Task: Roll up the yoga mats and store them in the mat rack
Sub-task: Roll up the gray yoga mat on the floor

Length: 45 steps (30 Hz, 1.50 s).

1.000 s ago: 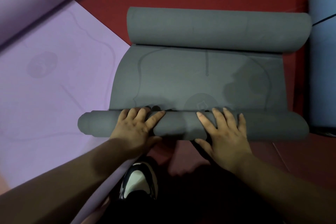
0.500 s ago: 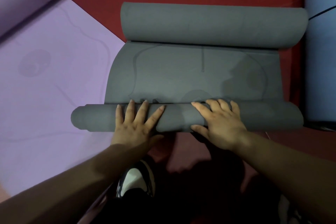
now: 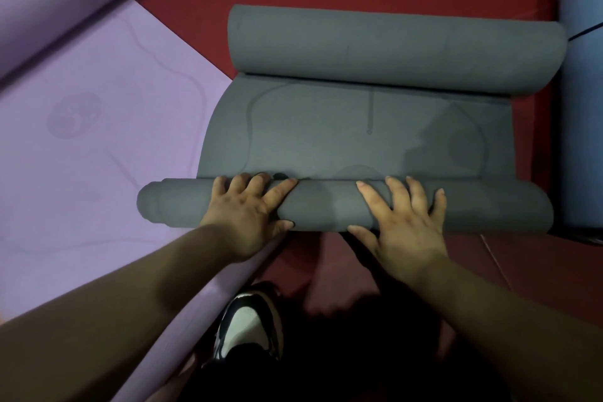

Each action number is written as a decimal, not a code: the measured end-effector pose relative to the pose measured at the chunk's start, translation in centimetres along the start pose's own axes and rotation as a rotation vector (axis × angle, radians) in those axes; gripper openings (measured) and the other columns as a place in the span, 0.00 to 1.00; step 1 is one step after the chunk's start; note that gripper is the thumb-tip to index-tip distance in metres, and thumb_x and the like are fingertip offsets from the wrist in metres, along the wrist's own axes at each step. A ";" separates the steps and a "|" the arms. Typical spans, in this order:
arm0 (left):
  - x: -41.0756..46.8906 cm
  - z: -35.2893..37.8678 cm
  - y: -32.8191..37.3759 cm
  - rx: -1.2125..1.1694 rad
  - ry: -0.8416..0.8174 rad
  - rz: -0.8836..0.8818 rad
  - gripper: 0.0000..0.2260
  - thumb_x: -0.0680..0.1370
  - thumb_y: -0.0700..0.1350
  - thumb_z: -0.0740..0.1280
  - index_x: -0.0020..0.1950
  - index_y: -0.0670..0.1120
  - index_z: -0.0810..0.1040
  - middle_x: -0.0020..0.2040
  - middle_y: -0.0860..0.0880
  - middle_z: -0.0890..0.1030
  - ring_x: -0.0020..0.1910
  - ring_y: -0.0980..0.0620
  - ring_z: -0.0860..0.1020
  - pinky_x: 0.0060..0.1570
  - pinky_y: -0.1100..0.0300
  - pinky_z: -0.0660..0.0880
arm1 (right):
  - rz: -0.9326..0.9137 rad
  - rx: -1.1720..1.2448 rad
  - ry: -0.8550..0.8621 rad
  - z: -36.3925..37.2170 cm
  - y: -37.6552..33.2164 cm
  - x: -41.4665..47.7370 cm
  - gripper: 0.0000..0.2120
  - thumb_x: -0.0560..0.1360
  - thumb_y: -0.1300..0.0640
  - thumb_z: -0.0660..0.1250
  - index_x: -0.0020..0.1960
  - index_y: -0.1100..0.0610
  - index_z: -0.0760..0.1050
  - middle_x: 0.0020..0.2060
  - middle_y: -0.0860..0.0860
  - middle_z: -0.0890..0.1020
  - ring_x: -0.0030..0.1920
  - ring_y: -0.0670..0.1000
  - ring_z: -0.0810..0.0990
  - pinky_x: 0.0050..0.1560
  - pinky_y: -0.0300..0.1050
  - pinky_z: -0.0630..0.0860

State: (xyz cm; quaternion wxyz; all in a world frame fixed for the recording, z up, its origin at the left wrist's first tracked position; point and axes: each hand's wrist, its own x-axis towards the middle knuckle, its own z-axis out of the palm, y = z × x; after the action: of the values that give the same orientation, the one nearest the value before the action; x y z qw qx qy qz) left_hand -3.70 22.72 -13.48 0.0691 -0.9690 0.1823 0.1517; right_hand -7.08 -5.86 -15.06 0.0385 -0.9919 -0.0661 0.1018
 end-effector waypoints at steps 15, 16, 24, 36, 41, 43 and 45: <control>-0.6 -0.1 1.9 -0.023 -0.008 -0.108 0.36 0.78 0.72 0.47 0.72 0.67 0.22 0.82 0.45 0.47 0.80 0.39 0.46 0.75 0.34 0.41 | -0.050 0.013 -0.068 -2.0 1.0 3.0 0.39 0.72 0.23 0.45 0.80 0.37 0.49 0.76 0.52 0.62 0.76 0.58 0.58 0.74 0.72 0.49; -0.5 -0.4 1.8 -0.019 -0.042 -0.114 0.35 0.78 0.72 0.46 0.73 0.67 0.24 0.82 0.46 0.46 0.80 0.39 0.46 0.75 0.35 0.41 | -0.072 0.011 -0.060 -2.0 1.1 3.0 0.39 0.72 0.24 0.45 0.80 0.37 0.49 0.76 0.53 0.62 0.76 0.58 0.57 0.74 0.71 0.48; 1.8 -1.9 -0.2 -0.007 -0.036 -0.060 0.33 0.74 0.73 0.39 0.78 0.67 0.37 0.78 0.48 0.58 0.75 0.43 0.58 0.73 0.38 0.53 | -0.068 -0.041 -0.025 -1.3 1.9 2.5 0.37 0.74 0.26 0.50 0.80 0.36 0.51 0.78 0.54 0.62 0.78 0.62 0.57 0.72 0.76 0.50; 1.6 -0.3 0.5 -0.001 0.160 -0.045 0.35 0.77 0.69 0.52 0.82 0.58 0.51 0.74 0.40 0.69 0.73 0.34 0.66 0.71 0.29 0.54 | -0.055 0.039 -0.140 -3.4 2.4 5.1 0.37 0.75 0.26 0.51 0.79 0.34 0.44 0.79 0.49 0.57 0.78 0.55 0.51 0.76 0.69 0.42; 2.3 -1.2 0.1 0.023 0.004 -0.092 0.37 0.78 0.72 0.49 0.80 0.62 0.34 0.81 0.46 0.53 0.79 0.40 0.50 0.75 0.35 0.44 | -0.075 0.018 -0.189 -3.7 2.4 5.6 0.37 0.77 0.27 0.50 0.79 0.36 0.38 0.80 0.51 0.52 0.79 0.57 0.47 0.76 0.71 0.41; 3.0 -1.9 -0.1 0.019 -0.012 -0.082 0.37 0.78 0.72 0.48 0.80 0.62 0.35 0.81 0.47 0.53 0.79 0.41 0.51 0.76 0.36 0.46 | -0.075 0.008 -0.174 -3.4 2.6 5.5 0.38 0.76 0.26 0.49 0.79 0.36 0.36 0.81 0.53 0.50 0.80 0.59 0.46 0.76 0.70 0.40; 3.8 -2.5 -0.6 0.015 -0.022 -0.068 0.36 0.78 0.72 0.48 0.80 0.63 0.37 0.80 0.47 0.54 0.78 0.42 0.53 0.76 0.37 0.48 | -0.093 -0.015 -0.104 -2.9 2.8 5.4 0.39 0.74 0.25 0.46 0.79 0.36 0.38 0.80 0.54 0.54 0.79 0.61 0.50 0.75 0.71 0.44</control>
State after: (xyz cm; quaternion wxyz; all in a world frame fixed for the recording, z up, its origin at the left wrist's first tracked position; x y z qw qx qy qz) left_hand 0.57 21.55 -12.25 0.0834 -0.9723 0.1498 0.1587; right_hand -0.90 -8.02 -13.53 0.0324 -0.9814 -0.1147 0.1507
